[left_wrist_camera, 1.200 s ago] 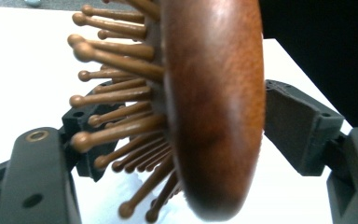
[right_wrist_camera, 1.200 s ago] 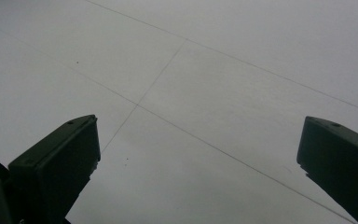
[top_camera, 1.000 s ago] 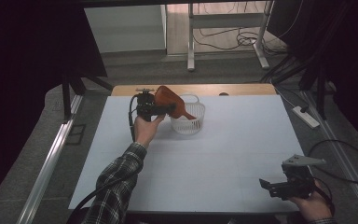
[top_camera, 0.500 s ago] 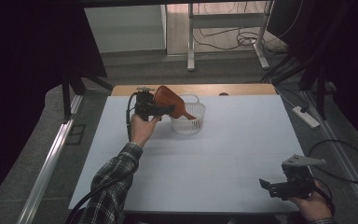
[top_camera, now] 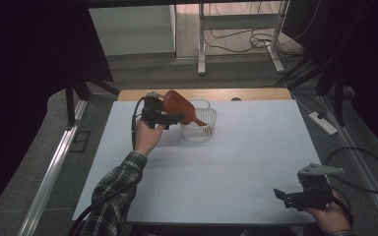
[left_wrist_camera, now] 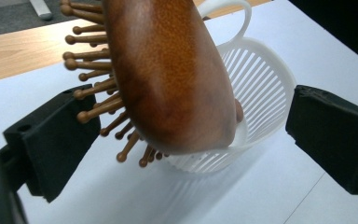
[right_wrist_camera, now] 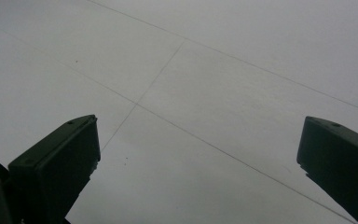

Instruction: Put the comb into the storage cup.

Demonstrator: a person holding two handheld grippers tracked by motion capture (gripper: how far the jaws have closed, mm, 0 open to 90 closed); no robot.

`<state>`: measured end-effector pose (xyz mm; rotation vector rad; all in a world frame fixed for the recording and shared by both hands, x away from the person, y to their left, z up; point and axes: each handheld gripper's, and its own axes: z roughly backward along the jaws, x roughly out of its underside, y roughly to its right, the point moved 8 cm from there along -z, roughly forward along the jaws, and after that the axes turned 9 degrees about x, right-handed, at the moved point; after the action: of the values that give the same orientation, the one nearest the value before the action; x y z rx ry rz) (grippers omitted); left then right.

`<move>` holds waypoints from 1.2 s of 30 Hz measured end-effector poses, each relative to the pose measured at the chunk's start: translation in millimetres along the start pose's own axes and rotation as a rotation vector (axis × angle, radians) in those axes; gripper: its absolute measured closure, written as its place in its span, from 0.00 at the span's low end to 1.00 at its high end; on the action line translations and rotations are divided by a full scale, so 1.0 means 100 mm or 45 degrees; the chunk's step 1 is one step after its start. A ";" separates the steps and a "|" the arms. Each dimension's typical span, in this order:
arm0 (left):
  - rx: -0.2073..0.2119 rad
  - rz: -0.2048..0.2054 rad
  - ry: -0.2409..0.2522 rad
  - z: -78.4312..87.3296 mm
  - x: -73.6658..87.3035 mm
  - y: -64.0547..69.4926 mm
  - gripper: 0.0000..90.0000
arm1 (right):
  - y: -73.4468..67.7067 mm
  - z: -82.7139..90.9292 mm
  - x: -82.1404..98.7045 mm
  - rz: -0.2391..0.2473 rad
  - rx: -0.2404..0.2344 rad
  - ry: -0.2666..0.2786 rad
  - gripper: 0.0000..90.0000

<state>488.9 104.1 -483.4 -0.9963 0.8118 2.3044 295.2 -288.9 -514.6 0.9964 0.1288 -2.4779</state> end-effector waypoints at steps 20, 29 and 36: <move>-0.011 -0.102 -0.005 0.16 0.06 0.06 0.01 | 0.00 0.01 0.00 -0.001 0.005 0.009 0.00; -0.007 -0.107 0.002 0.21 0.13 0.07 0.01 | 0.00 0.01 0.00 -0.001 0.007 0.010 0.00; -0.005 -0.108 0.023 0.27 0.17 0.08 0.01 | 0.00 0.01 0.00 0.001 0.008 0.007 0.00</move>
<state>461.2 120.5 -478.9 -1.0347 0.7578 2.2290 294.4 -288.8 -514.0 1.0062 0.1220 -2.4765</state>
